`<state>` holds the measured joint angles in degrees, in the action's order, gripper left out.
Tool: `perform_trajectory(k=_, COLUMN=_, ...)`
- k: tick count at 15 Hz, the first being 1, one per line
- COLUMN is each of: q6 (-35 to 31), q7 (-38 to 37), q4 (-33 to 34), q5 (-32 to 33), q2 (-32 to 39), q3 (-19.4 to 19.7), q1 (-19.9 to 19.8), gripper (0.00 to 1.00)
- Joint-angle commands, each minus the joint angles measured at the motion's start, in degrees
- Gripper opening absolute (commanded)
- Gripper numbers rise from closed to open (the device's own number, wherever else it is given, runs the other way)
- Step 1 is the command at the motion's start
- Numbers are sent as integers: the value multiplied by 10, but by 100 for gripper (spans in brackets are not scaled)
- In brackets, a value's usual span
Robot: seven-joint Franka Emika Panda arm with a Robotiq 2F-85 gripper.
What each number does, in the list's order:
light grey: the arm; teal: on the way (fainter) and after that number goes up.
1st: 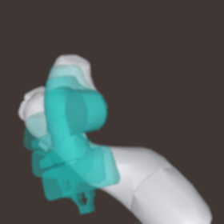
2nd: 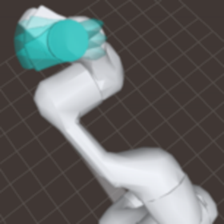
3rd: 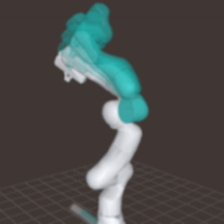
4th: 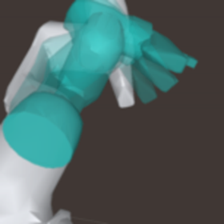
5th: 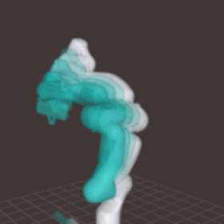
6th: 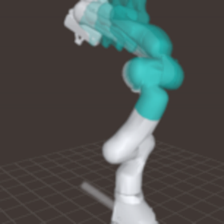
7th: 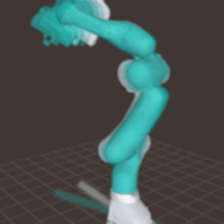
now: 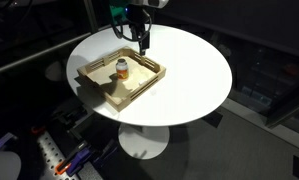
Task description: Put the lid on the bottle
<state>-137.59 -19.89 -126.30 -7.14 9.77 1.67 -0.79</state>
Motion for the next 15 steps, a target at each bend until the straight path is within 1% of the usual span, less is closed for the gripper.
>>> perform_trajectory(k=1, q6=-28, q7=-13, q4=1, q5=13, q2=27, q3=7, q1=6, gripper=100)
perform_trajectory(k=4, q6=-40, q7=-16, q4=1, q5=15, q2=49, q3=9, q1=10, gripper=100)
perform_trajectory(k=8, q6=-40, q7=-18, q4=3, q5=17, q2=69, q3=13, q1=17, gripper=100)
perform_trajectory(k=10, q6=-27, q7=-13, q4=8, q5=9, q2=66, q3=10, q1=17, gripper=100)
perform_trajectory(k=11, q6=-33, q7=-1, q4=1, q5=2, q2=70, q3=8, q1=14, gripper=100)
perform_trajectory(k=15, q6=-33, q7=-1, q4=1, q5=2, q2=71, q3=8, q1=14, gripper=100)
